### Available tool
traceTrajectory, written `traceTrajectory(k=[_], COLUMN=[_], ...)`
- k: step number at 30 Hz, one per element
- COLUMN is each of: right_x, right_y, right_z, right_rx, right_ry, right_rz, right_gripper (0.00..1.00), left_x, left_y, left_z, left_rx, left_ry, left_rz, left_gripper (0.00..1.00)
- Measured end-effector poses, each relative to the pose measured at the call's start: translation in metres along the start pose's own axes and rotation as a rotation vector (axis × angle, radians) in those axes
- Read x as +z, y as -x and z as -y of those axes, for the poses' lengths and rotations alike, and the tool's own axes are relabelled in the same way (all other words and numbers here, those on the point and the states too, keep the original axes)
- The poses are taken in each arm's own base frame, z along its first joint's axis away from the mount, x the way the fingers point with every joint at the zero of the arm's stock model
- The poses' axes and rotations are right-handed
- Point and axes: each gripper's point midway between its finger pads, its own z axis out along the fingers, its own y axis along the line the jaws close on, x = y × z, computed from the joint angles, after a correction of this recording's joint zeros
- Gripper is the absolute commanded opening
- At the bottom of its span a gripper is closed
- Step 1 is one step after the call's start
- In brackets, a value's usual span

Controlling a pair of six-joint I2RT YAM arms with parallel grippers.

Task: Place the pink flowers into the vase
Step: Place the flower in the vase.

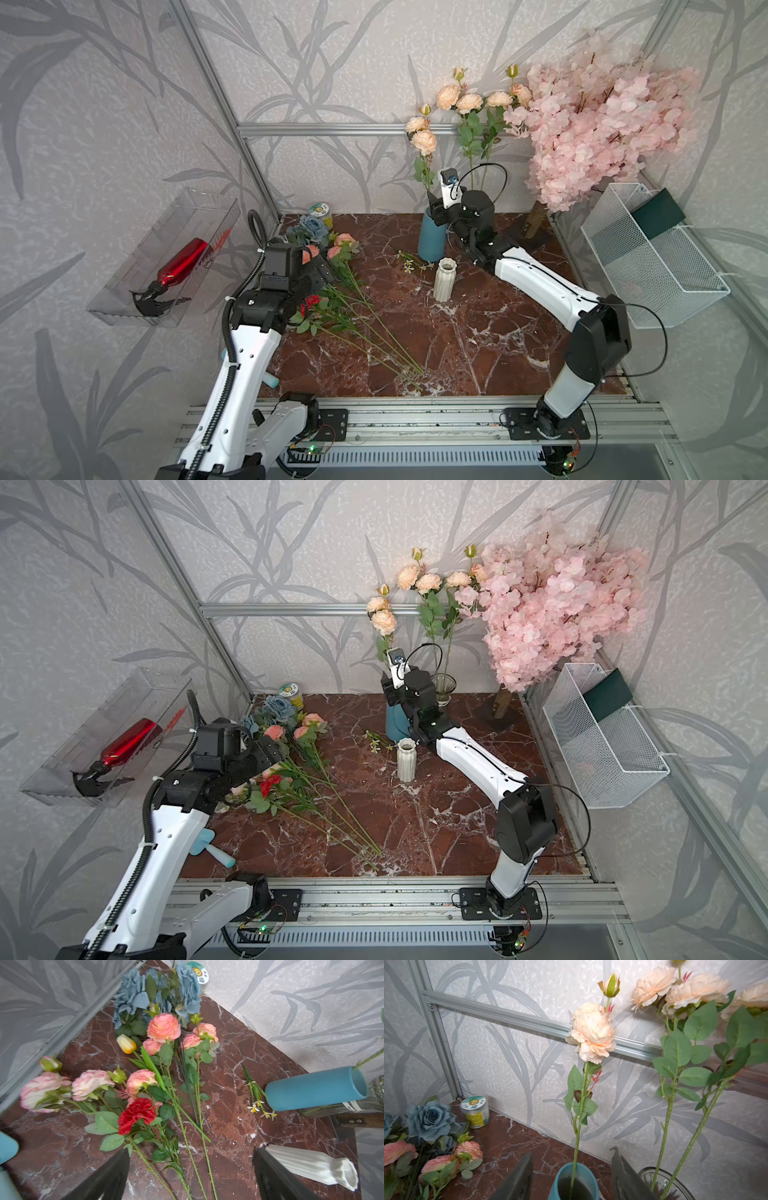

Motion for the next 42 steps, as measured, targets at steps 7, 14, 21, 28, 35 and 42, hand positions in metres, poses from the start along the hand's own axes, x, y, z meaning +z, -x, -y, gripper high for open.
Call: traceTrajectory(k=[7, 14, 21, 28, 35, 42], right_x=[-0.058, -0.121, -0.170, -0.193, -0.201, -0.202], right_y=[-0.003, -0.037, -0.036, -0.072, -0.089, -0.100], right_z=[-0.058, -0.084, -0.096, -0.094, -0.104, -0.105], right_rx=[-0.020, -0.013, -0.001, 0.013, 0.014, 0.007], right_ry=[0.107, 0.192, 0.257, 0.286, 0.318, 0.319], right_rz=[-0.068, -0.187, -0.211, -0.288, -0.328, -0.343], right_gripper=[0.60, 0.59, 0.58, 0.57, 0.56, 0.56], left_x=[-0.011, -0.011, 0.017, 0.043, 0.057, 0.059], left_y=[-0.012, -0.034, -0.074, -0.101, -0.121, -0.135], left_z=[-0.024, -0.037, -0.046, -0.048, -0.055, -0.067], left_rx=[-0.079, -0.174, -0.250, -0.346, -0.444, -0.527], left_ry=[0.117, 0.163, 0.234, 0.274, 0.306, 0.337], left_rz=[-0.019, -0.052, -0.152, -0.199, -0.206, -0.186], left_gripper=[0.92, 0.91, 0.91, 0.89, 0.85, 0.68])
